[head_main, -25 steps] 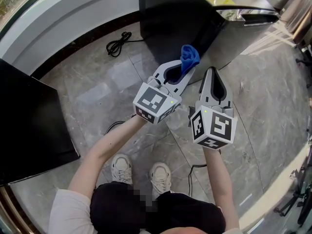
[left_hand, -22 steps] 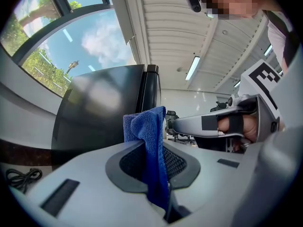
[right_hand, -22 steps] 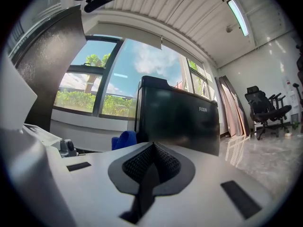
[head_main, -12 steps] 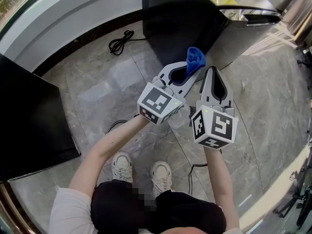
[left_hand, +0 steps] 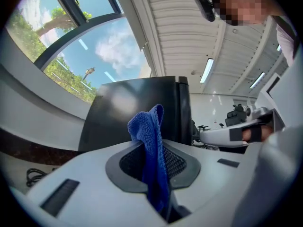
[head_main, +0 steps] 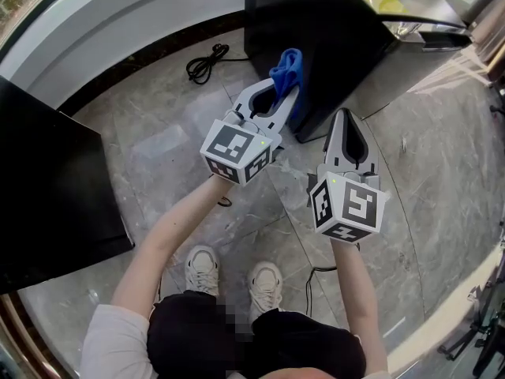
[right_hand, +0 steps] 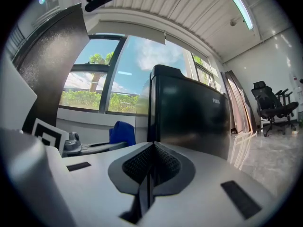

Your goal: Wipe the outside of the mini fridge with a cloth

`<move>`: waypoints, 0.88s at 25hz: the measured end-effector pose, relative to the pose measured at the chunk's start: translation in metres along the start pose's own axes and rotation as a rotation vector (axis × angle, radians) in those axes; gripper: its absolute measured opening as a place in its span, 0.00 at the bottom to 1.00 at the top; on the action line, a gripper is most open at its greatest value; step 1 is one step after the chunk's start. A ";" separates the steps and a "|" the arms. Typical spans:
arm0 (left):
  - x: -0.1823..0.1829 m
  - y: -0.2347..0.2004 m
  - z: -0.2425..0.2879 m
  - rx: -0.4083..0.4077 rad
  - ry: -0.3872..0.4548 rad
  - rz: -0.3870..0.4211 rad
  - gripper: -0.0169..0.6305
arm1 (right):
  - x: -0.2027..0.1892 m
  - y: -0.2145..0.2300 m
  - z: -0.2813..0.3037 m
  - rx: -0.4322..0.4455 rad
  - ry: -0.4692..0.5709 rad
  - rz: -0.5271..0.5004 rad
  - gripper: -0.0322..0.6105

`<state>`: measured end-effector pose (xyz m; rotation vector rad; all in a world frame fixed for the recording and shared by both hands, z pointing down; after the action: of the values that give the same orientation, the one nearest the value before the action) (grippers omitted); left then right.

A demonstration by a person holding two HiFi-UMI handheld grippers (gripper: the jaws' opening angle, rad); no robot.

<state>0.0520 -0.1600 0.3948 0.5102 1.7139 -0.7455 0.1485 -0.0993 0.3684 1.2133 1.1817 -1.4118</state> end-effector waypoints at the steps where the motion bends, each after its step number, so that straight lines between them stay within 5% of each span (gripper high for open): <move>1: 0.001 -0.014 0.000 0.031 0.000 0.005 0.11 | -0.003 -0.003 0.003 0.009 -0.009 0.001 0.07; 5: -0.001 -0.067 0.003 0.135 -0.021 0.142 0.11 | -0.015 -0.016 0.011 0.040 -0.032 -0.003 0.07; 11: -0.014 -0.121 0.025 0.172 -0.035 0.237 0.11 | -0.030 -0.045 0.033 0.099 -0.054 0.003 0.07; 22: -0.051 -0.239 0.058 0.291 -0.074 0.223 0.11 | -0.072 -0.073 0.072 0.178 -0.133 0.047 0.07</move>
<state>-0.0560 -0.3666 0.4867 0.8492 1.4582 -0.8448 0.0751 -0.1573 0.4515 1.2393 0.9464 -1.5634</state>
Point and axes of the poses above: the fingertips, and each gripper's own axes: z forward along the fingers, y to its right, x out of its top, the point moved 2 cm from there along -z, backward along the fingers, and after that the axes turned 4 degrees about -z, right-handed, at the moved point
